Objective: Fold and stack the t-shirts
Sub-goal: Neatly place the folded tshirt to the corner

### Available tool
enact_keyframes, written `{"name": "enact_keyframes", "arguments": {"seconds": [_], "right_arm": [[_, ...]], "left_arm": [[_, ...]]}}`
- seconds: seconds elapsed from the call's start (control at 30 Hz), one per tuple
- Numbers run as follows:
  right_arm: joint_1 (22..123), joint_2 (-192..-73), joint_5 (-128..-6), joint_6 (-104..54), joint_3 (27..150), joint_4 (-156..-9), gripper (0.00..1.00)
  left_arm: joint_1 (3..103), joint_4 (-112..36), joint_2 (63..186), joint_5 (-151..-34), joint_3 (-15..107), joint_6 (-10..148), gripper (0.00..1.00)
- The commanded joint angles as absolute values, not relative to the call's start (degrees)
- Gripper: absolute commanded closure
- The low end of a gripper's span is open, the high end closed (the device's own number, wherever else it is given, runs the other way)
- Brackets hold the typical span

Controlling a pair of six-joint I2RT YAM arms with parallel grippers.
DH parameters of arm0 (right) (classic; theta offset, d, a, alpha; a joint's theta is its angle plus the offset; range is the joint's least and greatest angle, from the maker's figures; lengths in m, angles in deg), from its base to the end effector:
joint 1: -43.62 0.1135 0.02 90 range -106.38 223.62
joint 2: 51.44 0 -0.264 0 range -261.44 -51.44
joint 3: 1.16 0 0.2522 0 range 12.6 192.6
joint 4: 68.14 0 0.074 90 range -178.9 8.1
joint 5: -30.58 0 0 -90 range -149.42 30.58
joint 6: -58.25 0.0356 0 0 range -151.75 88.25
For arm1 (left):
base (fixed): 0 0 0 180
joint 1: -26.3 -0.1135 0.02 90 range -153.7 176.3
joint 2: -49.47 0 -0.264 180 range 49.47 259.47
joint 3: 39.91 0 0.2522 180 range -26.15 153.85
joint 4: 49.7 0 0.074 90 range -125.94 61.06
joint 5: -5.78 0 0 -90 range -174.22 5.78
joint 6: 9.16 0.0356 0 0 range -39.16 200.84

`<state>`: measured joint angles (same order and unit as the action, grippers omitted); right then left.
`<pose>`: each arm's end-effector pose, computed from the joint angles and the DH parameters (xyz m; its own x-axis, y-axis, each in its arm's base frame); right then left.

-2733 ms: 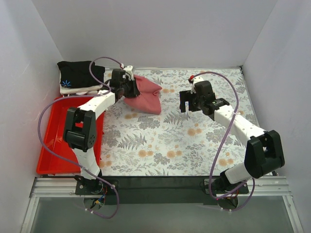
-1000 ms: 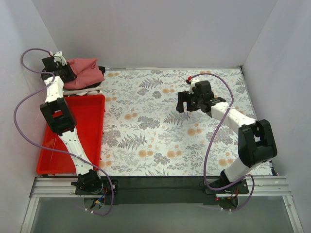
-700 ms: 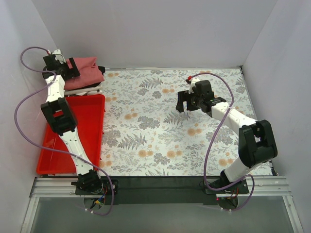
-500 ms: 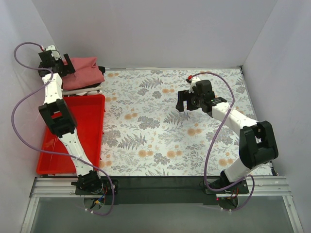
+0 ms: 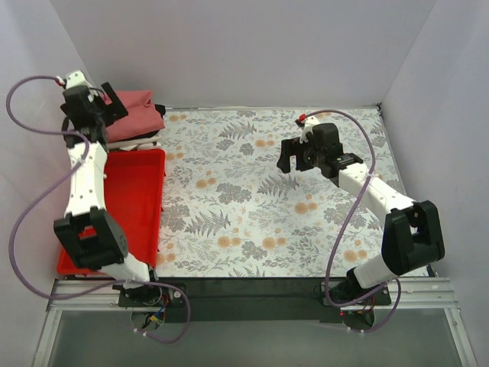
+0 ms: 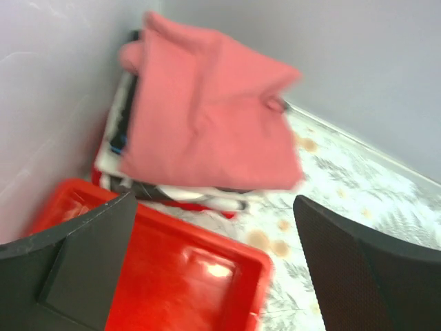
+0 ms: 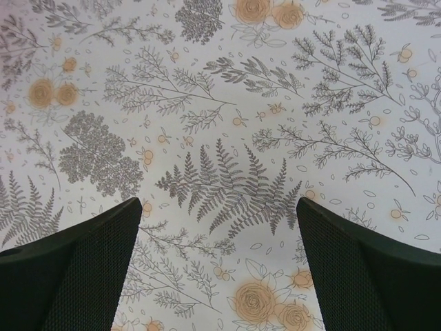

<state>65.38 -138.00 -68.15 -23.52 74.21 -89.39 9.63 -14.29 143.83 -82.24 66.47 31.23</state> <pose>0.3172 0.1324 0.2695 -0.5625 -0.0722 -0.8236 -0.4091 0.8900 0.2014 0.3707 0.1123 0.3858 -0.0049 -0.7961 -0.6052 -0.4951 0.5278 -0.6902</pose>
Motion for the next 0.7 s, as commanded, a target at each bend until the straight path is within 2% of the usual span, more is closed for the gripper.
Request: {"name": "enact_keyframes", "arguments": {"seconds": [0.0,0.13,0.33,0.47,0.67], "right_arm": [[65.0,-133.7,-67.7,-24.7,74.0,-88.1,0.14],[64.6,-130.5,-66.5,-24.8,72.8,-88.1,0.14],[64.5,-126.1,-65.1,-24.6,71.5,-88.8,0.13],[64.5,-123.3,-64.8,-23.8,69.8,-88.8,0.13],[64.6,-121.1,-63.2,-22.8,67.5,-88.9,0.13]], "left_arm": [[15.1,-23.9,128.5,-78.8,50.1,27.8,0.11],[24.5,-25.2,113.9,-71.1,40.6,26.0,0.11],[35.9,-25.0,98.7,-65.9,27.9,20.1,0.19],[39.7,-24.7,93.2,-67.1,21.2,15.5,0.22],[45.3,-25.7,93.5,-70.0,15.0,12.4,0.24]]}}
